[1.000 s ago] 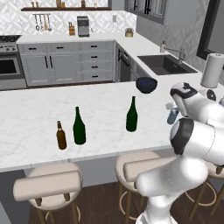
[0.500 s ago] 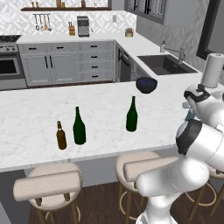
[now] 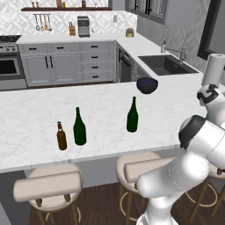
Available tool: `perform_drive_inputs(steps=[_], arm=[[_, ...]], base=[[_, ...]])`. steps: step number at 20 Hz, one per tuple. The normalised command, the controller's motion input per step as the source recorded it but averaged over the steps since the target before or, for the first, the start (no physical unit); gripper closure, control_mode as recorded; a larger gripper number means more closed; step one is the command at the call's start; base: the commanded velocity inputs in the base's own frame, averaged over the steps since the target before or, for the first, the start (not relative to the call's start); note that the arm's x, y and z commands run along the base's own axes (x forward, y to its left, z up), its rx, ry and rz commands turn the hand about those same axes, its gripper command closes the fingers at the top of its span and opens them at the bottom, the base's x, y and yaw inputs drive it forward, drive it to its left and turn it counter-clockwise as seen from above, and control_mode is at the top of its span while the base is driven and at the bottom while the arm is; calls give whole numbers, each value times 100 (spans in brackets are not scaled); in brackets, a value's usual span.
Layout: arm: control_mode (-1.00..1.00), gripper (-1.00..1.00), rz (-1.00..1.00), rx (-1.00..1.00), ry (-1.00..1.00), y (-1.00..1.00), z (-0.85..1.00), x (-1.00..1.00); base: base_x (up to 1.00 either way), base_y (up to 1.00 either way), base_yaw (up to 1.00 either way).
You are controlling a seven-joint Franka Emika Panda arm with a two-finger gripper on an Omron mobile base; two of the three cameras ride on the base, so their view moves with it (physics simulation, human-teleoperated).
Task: Move the plastic bottles in the middle to the plastics group, and the glass bottles in the middle to the glass group.
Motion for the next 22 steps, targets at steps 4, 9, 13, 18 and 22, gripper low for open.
perform_drive_inputs(steps=[4,9,13,18,22], arm=[[-100,100,-16,-1,-1,-71,-9,-34],[-100,100,-13,0,0,-62,-15,-16],[-100,100,-10,0,0,-52,-15,-6],[-100,100,-4,0,0,-40,-26,-5],[-100,100,0,3,0,-23,-35,0]], base=[[0,0,0],[0,0,0],[0,0,0],[0,0,0],[0,0,0]])
